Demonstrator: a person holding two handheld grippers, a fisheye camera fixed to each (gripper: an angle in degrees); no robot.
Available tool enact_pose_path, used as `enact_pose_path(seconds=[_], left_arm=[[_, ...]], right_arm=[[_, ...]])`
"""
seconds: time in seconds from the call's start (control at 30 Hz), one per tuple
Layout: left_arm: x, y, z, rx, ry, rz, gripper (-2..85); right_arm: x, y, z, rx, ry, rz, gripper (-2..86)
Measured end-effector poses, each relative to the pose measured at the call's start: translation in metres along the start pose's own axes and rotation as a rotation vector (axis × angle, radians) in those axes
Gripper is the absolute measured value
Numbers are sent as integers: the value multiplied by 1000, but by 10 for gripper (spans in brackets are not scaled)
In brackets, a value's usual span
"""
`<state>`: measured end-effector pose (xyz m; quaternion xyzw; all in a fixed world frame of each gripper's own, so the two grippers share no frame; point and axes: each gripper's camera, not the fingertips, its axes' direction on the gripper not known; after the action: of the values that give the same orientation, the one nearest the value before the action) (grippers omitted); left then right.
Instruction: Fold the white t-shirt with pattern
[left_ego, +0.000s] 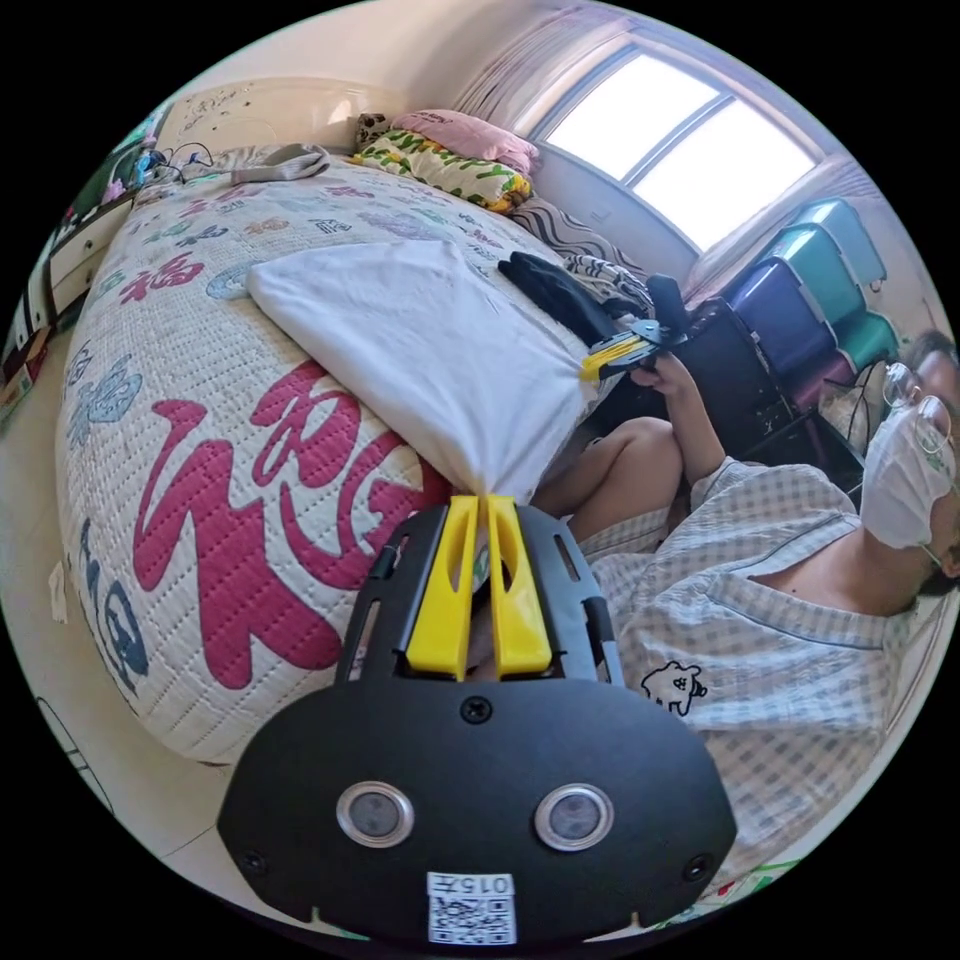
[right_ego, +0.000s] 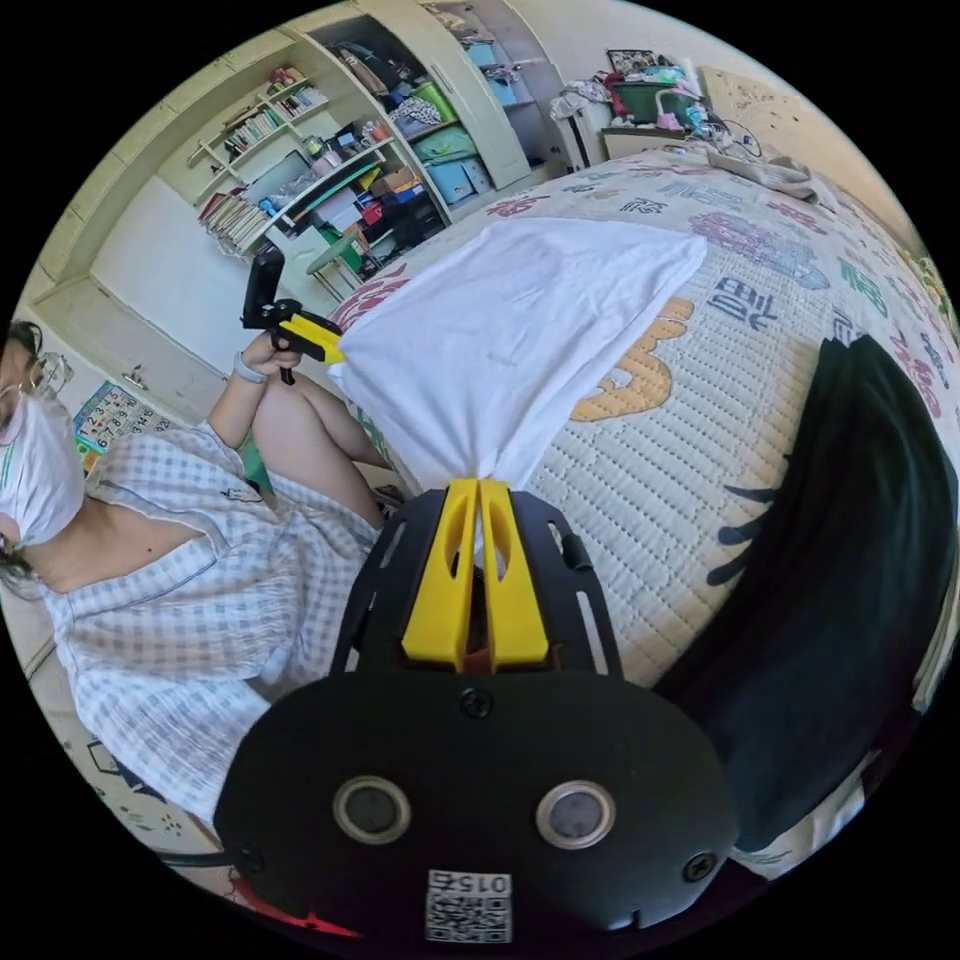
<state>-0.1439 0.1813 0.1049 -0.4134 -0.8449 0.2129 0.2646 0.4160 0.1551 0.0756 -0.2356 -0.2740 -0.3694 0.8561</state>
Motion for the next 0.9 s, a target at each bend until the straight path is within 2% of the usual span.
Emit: enact_pose_path(seconds=[0.13,0.27,0.33,0.4,0.5,0.63,0.8,0.9], left_arm=[[-14,2,5,-10,15,-20,10],[-23,0,-9,-16,113,11,66],[-33,2,-36,97,139,13,75],[-54,-3,-81,283,90,-36,82],[-91,-31,-106,368,57,-110,109],[-154,-73,-85,348,138,-228,125],[-233,-103,-35,282,347,-403,136],[-250,-115,-35,341,308,-427,134]], right_arm=[[9,-15,-19,30,-25,-10,-5],[25,-24,-73,146,-229,-65,36],[38,-30,-102,235,-219,-48,76],[61,-46,-140,349,-139,-3,97],[104,-85,-167,402,-165,97,111],[159,-136,-171,432,-217,227,125],[216,-187,-156,385,-330,335,130],[226,-204,-163,420,-368,321,125]])
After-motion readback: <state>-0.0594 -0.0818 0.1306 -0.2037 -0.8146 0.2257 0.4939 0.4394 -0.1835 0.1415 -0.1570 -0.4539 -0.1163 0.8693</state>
